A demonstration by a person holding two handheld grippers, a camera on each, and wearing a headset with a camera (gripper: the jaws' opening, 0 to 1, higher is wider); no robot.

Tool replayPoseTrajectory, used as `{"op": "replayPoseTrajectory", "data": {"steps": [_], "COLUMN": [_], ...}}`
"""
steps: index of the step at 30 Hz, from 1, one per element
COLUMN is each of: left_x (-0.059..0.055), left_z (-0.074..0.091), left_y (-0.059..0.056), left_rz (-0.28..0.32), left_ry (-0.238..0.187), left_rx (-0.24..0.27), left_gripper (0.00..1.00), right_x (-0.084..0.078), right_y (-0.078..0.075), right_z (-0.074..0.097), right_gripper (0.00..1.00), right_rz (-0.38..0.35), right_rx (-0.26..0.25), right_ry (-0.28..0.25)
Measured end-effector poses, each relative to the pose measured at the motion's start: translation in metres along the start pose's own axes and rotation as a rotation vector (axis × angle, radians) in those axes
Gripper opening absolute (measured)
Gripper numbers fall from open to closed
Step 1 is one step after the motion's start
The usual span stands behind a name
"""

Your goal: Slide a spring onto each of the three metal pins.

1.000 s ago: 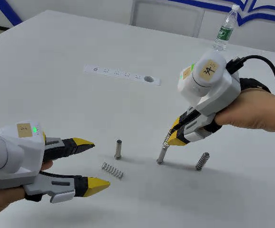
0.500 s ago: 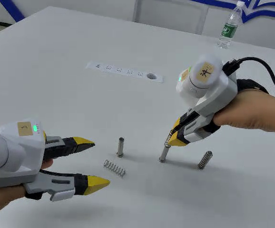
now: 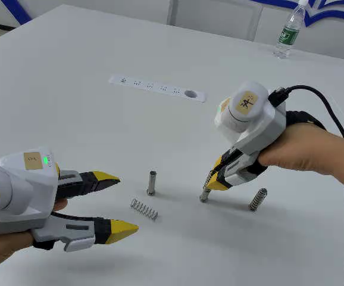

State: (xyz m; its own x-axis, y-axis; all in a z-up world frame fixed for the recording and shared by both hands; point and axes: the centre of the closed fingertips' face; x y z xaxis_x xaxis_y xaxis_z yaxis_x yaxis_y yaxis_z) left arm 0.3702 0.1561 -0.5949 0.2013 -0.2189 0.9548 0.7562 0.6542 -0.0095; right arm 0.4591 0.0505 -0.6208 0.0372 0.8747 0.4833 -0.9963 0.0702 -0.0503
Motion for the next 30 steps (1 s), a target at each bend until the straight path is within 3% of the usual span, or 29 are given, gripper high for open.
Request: {"op": "replayPoseTrajectory", "data": {"steps": [15, 30], "left_x": [-0.002, -0.001], "left_z": [-0.001, -0.001], "left_y": [-0.001, -0.003], "left_rz": [0.000, -0.003], "left_ry": [0.009, 0.009], "left_rx": [-0.004, -0.006], "left_gripper": [0.55, 0.55], "right_x": [-0.011, -0.022], "right_y": [0.003, 0.011], "right_z": [-0.020, -0.003], "right_gripper": [0.13, 0.17], "right_rz": [-0.028, -0.077], "right_rx": [0.008, -0.020], "right_ry": [0.018, -0.001]}}
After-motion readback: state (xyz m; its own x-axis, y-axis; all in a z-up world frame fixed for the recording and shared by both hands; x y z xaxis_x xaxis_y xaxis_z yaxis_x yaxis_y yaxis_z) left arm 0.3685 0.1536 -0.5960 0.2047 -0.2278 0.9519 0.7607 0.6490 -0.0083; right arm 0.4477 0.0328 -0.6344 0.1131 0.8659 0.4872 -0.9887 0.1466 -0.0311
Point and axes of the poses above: the centre of the closed fingertips' face, and the gripper's own axes: z roughly backward along the fingers, y roughly to its left, x roughly out of its top, and after that the axes turned 5 degrees about -y, right-handed
